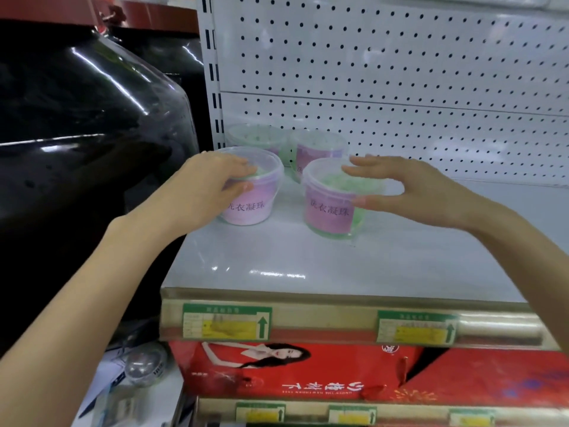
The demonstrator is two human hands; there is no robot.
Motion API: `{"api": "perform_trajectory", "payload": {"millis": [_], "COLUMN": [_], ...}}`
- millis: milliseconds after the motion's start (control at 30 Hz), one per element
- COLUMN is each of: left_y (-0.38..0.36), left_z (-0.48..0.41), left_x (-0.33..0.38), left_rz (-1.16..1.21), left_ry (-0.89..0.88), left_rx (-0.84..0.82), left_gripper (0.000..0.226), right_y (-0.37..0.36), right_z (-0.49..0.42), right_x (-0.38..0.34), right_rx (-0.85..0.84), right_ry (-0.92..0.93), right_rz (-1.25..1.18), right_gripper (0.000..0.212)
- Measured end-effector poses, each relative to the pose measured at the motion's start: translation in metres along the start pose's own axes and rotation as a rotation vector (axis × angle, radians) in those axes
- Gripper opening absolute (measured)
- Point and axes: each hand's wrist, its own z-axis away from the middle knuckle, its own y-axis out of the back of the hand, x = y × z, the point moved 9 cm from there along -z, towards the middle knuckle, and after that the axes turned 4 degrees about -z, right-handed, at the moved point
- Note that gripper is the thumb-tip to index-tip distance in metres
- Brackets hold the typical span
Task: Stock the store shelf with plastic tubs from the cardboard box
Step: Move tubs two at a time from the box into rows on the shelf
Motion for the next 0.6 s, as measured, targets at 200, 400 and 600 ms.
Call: {"api": "perform_trajectory", "payload": {"millis": [200, 400, 600], "left_y": [-0.003, -0.003, -0.001], "left_z": [0.002, -0.001, -0.002], "left_x": [-0.011, -0.012, -0.015], "left_rz": [0.03, 0.024, 0.095], "left_ry": [0.031, 0.06, 0.079], "left_rx": [0.045, 0.032, 0.109], "left_gripper": [0.04, 0.041, 0.036], "right_y": [-0.021, -0.013, -0.024], "right_z": [-0.016, -0.03, -0.028], "right_x": [-0.011, 0.003, -0.009], "right_rx": [0.163, 0.007, 0.146], "right_ry": [0.038, 0.049, 0.073], "right_rz": [-0.001, -0.144, -0.073], "right_gripper": [0.047, 0.042, 0.038]}}
